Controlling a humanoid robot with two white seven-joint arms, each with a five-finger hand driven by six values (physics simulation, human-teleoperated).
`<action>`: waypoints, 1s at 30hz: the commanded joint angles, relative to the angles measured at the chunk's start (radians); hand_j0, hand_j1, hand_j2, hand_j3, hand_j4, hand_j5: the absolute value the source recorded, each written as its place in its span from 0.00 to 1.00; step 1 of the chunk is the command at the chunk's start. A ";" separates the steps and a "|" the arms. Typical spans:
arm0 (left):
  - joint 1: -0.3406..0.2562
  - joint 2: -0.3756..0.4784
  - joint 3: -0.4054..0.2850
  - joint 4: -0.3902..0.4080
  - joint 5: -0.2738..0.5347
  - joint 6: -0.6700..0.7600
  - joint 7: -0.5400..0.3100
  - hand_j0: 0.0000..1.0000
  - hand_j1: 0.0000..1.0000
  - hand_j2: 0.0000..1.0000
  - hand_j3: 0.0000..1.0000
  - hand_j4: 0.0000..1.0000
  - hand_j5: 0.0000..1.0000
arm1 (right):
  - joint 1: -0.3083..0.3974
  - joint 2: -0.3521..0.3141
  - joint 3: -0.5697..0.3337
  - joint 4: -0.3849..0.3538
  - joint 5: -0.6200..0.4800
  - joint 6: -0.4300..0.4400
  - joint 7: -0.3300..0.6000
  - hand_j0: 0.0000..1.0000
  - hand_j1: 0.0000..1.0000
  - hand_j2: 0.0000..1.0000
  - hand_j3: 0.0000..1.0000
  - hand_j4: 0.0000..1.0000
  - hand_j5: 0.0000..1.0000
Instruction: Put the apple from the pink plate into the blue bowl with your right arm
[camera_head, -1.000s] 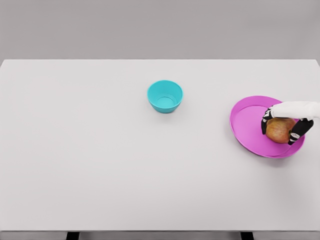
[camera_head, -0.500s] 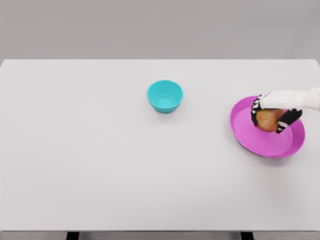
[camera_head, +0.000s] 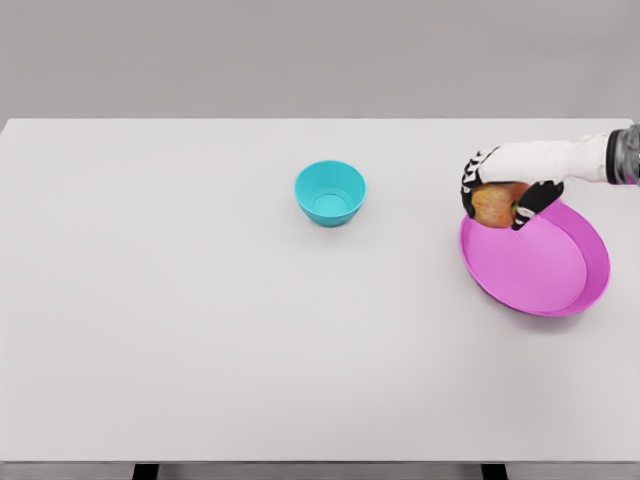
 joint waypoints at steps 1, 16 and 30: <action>0.000 0.000 0.000 0.000 0.001 0.000 0.000 1.00 1.00 1.00 1.00 1.00 1.00 | 0.000 0.028 -0.006 0.000 -0.007 0.002 0.001 0.40 0.40 0.40 0.40 0.40 0.40; 0.000 0.000 0.000 0.000 0.001 0.000 0.000 1.00 1.00 1.00 1.00 1.00 1.00 | -0.077 0.231 -0.024 0.035 -0.002 0.002 0.011 0.40 0.40 0.40 0.40 0.40 0.40; 0.000 0.000 0.000 0.000 0.001 0.000 0.000 1.00 1.00 1.00 1.00 1.00 1.00 | -0.098 0.468 -0.038 0.311 -0.001 0.002 0.012 0.40 0.40 0.40 0.40 0.40 0.40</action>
